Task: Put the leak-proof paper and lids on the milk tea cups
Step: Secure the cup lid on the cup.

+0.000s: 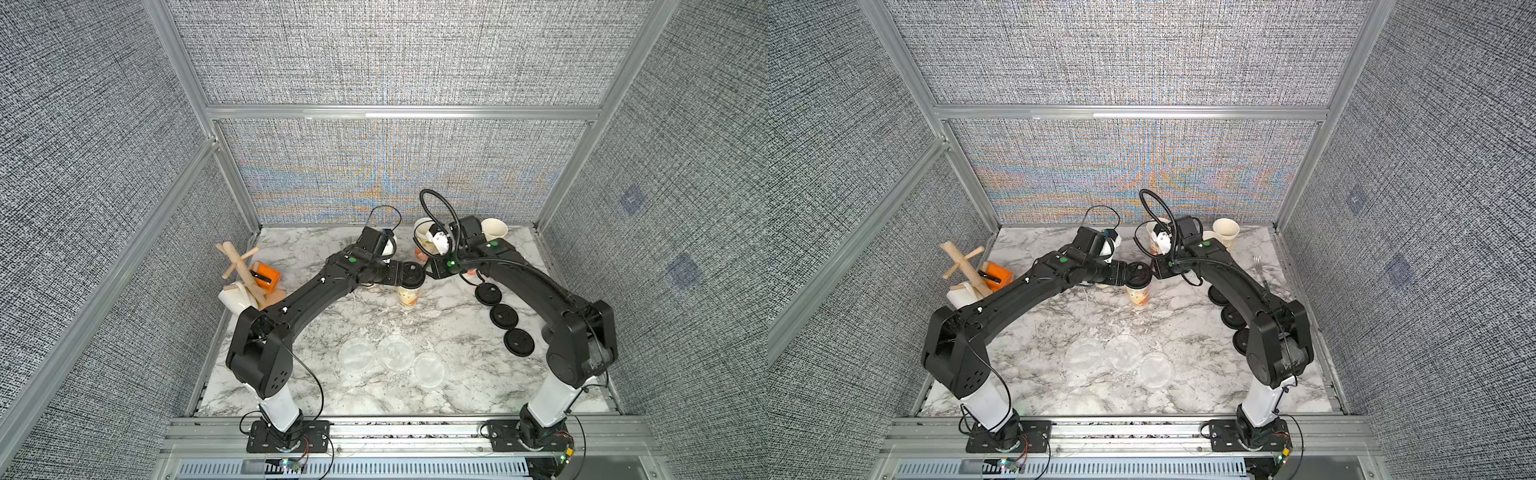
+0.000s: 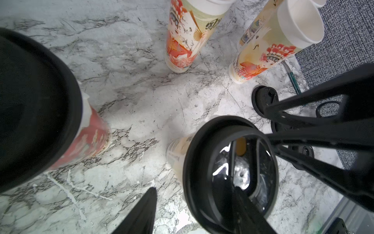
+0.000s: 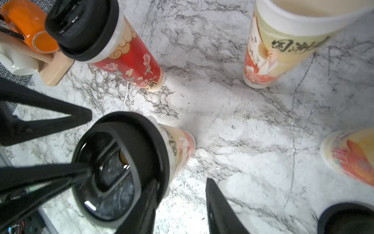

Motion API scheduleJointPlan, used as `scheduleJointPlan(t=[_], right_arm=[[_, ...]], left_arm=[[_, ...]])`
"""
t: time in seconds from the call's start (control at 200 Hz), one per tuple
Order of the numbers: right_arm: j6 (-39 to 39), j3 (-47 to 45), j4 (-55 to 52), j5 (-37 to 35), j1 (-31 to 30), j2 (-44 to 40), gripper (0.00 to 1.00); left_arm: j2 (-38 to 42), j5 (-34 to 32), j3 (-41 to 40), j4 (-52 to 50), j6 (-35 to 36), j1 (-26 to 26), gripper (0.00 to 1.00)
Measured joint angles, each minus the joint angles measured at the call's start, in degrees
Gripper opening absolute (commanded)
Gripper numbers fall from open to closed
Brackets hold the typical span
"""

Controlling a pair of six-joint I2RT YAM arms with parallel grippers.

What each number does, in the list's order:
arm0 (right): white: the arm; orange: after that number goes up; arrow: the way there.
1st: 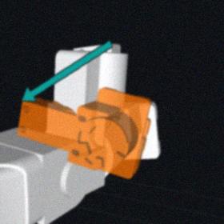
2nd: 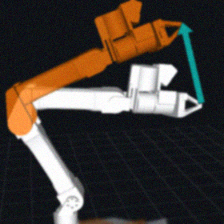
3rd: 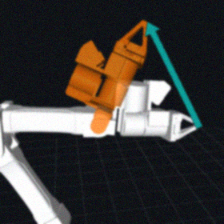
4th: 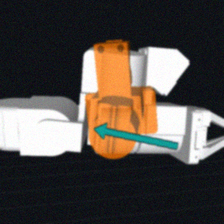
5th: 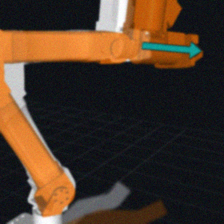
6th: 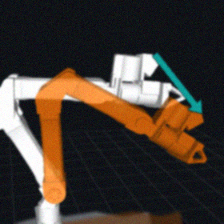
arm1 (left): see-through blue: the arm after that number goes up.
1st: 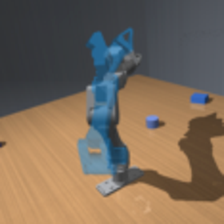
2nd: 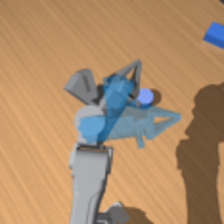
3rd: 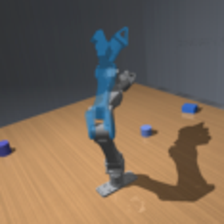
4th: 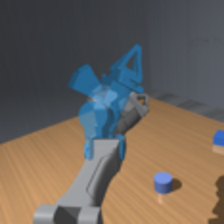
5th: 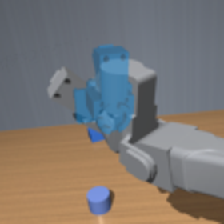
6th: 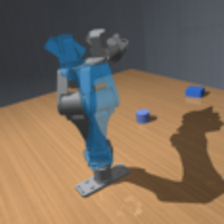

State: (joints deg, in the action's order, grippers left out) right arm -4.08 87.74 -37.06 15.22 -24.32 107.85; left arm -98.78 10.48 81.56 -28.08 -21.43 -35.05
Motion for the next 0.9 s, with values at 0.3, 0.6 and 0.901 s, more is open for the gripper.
scheduleJointPlan(t=[0.3, 0.6, 0.901], right_arm=[[-2.12, 2.05, -3.1, -0.81, -2.36, -1.75, 0.53], [-5.27, 5.03, -2.14, -0.76, -3.58, 3.63, 0.57], [-7.58, 3.28, 2.43, 0.04, -3.89, 4.74, 0.52]], left_arm=[[-0.68, 0.02, 0.46, 0.28, 0.0, 0.0, 0.6], [-1.33, 0.24, 1.53, 0.46, 0.0, 0.04, 0.6], [-1.2, 0.46, 1.53, 0.61, 0.09, 0.07, 0.6]])
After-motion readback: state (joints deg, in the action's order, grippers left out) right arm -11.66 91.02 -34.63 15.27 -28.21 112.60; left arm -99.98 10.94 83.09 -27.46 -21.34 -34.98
